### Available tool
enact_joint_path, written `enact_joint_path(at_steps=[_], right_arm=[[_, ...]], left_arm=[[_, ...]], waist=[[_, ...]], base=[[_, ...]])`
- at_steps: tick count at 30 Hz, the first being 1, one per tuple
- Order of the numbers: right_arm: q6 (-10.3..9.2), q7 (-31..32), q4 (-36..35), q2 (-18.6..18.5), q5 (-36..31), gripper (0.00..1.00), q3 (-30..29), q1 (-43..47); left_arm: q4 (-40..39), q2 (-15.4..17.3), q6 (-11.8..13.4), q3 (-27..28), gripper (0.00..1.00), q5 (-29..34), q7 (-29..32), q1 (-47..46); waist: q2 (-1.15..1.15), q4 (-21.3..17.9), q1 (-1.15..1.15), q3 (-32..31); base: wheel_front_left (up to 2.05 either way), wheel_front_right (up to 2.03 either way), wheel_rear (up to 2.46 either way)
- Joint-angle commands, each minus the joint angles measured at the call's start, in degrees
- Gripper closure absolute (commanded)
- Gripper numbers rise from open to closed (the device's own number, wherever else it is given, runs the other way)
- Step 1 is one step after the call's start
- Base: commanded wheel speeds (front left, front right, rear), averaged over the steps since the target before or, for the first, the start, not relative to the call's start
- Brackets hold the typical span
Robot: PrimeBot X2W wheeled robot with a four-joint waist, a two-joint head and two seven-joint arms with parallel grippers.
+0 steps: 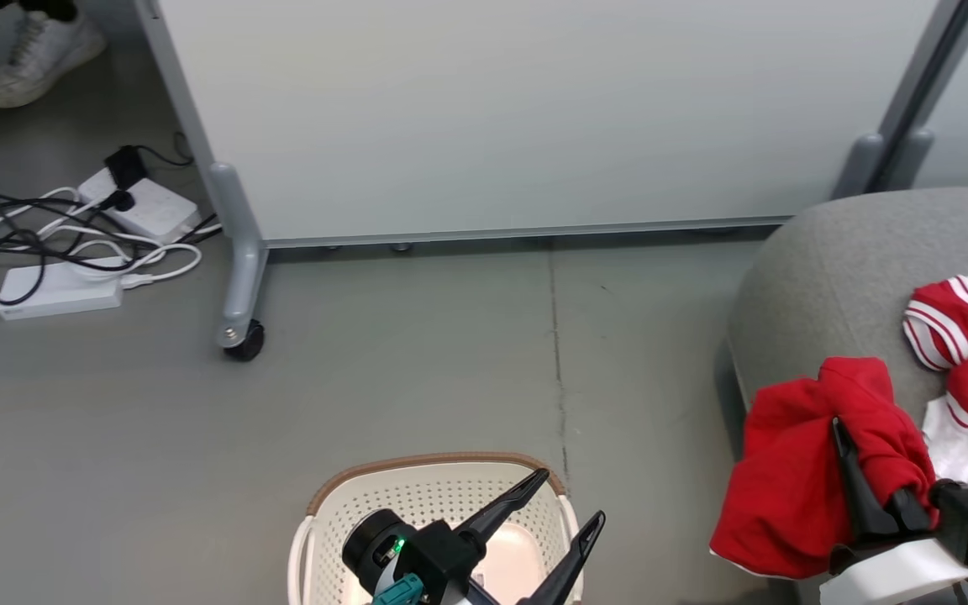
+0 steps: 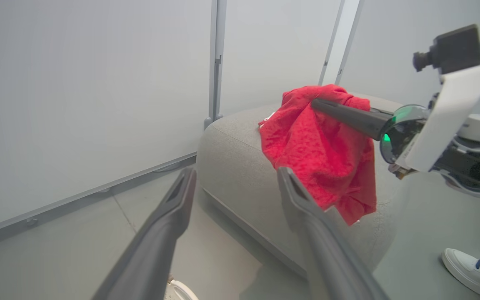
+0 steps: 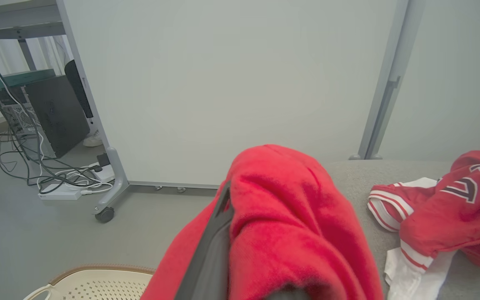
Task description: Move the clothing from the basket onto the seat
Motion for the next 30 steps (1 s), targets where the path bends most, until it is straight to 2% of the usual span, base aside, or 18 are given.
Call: enact_joint_path(at_steps=[1,9,18,27,30], right_arm=[[0.0,-0.2,-0.4,-0.3,-0.6,1.0,0.1,-0.1],[0.0,-0.2,-0.7,-0.4,-0.7,1.0,0.0,-0.9],[0.0,-0.2,-0.9,0.0,-1.1,1.0,-0.7,-1.0],[0.0,-0.2,-0.1,1.2,-1.0,1.0,-1.7,-0.9],[0.0,-0.2,-0.2,1.3,-1.1,1.0,-1.7,-1.0]], left_arm=[[-0.2,0.0,-0.1,0.2,0.0,0.3,-0.1,-0.1],[-1.1,-0.1,-0.1,0.6,0.0,0.9,-0.1,-0.7],[-1.6,-0.2,-0.1,-0.1,0.0,1.6,-0.1,-2.3],[-1.5,0.1,-0.1,-1.1,0.0,1.5,-0.1,-3.1],[-1.5,0.1,-0.1,-1.2,0.0,1.5,-0.1,-3.1]], waist=[[0.0,-1.5,0.0,0.4],[0.0,-8.4,0.0,1.7],[0.0,-18.5,0.0,3.5],[0.0,-23.9,0.0,4.4],[0.0,-24.5,0.0,4.6]], base=[[0.0,0.0,0.0],[0.0,0.0,0.0],[0.0,0.0,0.0],[0.0,0.0,0.0],[0.0,0.0,0.0]])
